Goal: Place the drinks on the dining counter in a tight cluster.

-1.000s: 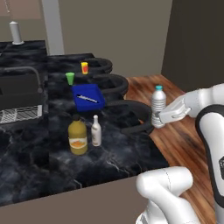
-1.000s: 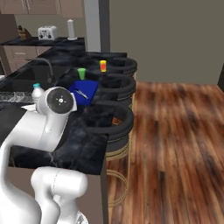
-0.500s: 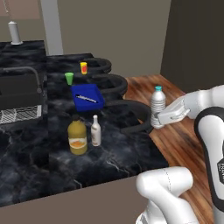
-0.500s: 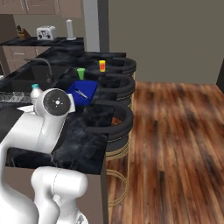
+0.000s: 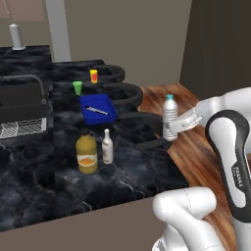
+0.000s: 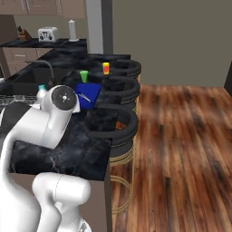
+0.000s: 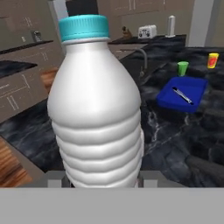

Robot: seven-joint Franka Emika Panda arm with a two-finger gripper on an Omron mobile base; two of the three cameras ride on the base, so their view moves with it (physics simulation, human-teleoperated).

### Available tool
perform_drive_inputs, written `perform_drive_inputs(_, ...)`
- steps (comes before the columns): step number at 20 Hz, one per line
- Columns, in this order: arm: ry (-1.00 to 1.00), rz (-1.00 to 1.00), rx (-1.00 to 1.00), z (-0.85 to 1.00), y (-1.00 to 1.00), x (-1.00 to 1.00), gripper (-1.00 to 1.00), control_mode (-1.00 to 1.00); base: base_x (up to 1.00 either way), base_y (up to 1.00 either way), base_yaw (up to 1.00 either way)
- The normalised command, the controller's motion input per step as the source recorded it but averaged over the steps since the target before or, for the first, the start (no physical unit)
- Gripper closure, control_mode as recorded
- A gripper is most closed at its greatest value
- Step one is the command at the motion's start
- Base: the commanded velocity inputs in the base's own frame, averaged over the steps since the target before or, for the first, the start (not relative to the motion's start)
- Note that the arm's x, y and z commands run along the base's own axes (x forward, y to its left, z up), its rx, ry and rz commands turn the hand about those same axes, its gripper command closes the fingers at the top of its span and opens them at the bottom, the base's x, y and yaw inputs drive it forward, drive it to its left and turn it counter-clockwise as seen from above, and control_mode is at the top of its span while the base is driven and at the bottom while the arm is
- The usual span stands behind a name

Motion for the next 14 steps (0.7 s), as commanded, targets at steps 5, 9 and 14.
perform_drive_inputs(5,0.33,0.08,-0.08,0.14,0.05,0.97,1.00,-1.00,0.00,0.00,0.00)
perform_drive_inputs(9,0.04,0.13,0.00,-0.43,-0.06,1.00,1.00,-1.00,0.00,0.00,0.00)
perform_drive_inputs(14,-0.03,0.15,0.01,-1.00,0.28,1.00,1.00,-1.00,0.00,0.00,0.00)
